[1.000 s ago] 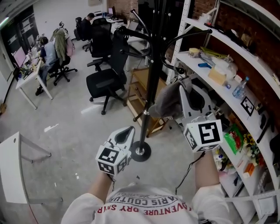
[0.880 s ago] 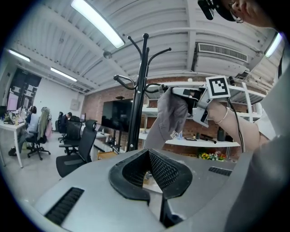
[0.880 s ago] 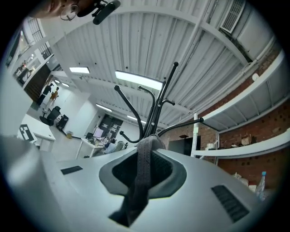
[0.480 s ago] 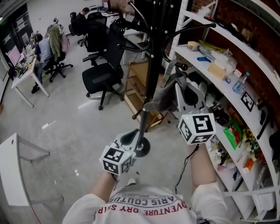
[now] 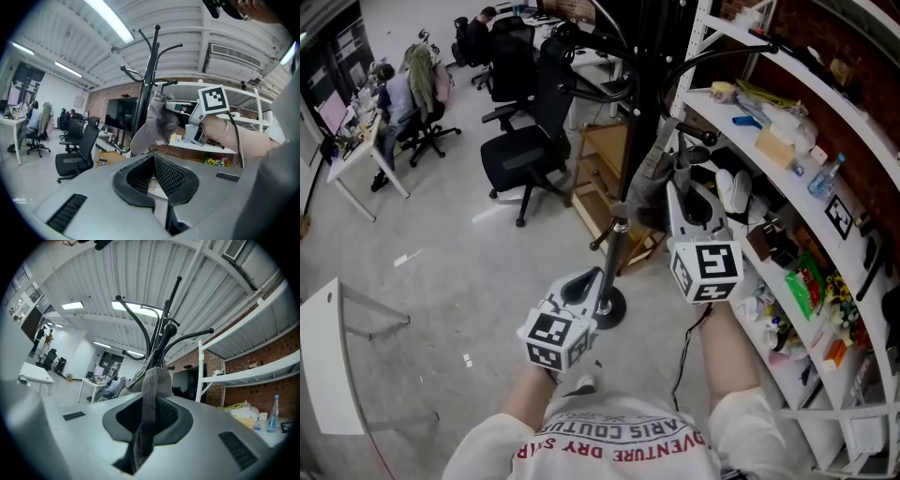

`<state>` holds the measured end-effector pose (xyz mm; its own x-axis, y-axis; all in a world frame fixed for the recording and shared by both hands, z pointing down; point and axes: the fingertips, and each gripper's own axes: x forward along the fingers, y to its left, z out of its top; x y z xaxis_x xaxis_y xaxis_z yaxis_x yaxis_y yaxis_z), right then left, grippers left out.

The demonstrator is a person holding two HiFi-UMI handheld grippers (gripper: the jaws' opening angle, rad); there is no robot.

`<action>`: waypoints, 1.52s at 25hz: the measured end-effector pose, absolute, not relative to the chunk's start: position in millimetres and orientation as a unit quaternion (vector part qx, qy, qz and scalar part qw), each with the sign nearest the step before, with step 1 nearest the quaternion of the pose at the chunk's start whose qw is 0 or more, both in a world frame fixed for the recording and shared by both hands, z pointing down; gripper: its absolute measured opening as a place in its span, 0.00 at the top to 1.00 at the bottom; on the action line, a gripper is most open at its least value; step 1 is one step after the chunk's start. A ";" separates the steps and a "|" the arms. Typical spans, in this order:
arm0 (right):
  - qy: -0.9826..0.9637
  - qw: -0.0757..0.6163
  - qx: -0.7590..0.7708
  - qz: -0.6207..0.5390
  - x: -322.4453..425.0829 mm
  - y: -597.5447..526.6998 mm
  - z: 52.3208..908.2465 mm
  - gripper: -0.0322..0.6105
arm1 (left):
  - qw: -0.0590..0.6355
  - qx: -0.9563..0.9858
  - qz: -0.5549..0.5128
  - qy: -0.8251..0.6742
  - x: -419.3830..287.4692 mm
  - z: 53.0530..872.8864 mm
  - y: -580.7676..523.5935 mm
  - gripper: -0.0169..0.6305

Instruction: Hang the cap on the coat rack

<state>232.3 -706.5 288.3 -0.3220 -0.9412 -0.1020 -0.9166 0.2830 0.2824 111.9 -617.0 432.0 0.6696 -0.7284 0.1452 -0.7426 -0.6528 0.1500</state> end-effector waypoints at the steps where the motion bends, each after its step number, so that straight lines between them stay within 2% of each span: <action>1: -0.800 0.041 0.582 -0.142 232.4 -708.6 292.6 0.89 | 0.095 0.908 0.036 -0.406 111.8 431.6 -618.1 0.97; 19: -0.802 -0.015 0.589 -0.100 243.0 -696.5 306.4 0.89 | 0.100 0.904 0.031 -0.414 124.3 433.6 -614.4 0.97; 23: -0.804 -0.040 0.585 -0.093 246.2 -687.6 298.6 0.73 | 0.092 0.901 0.028 -0.423 122.2 425.1 -612.3 0.97; 28: -0.790 -0.055 0.596 -0.135 257.2 -652.5 280.5 0.71 | 0.063 0.900 0.003 -0.432 118.2 397.4 -605.1 0.97; 31: -0.807 -0.052 0.572 -0.138 251.2 -627.9 288.7 0.72 | 0.048 0.898 -0.006 -0.436 116.6 383.2 -600.8 0.97; 32: -0.809 -0.047 0.569 -0.137 248.8 -622.0 294.4 0.74 | 0.045 0.898 -0.008 -0.438 116.2 379.7 -599.6 0.97; 34: -0.813 -0.039 0.568 -0.124 245.0 -613.6 307.7 0.85 | 0.040 0.897 -0.009 -0.440 116.3 374.6 -597.3 0.97; 38: -0.816 -0.043 0.571 -0.073 242.8 -601.6 333.9 0.90 | 0.033 0.898 -0.008 -0.440 120.8 370.1 -591.0 0.97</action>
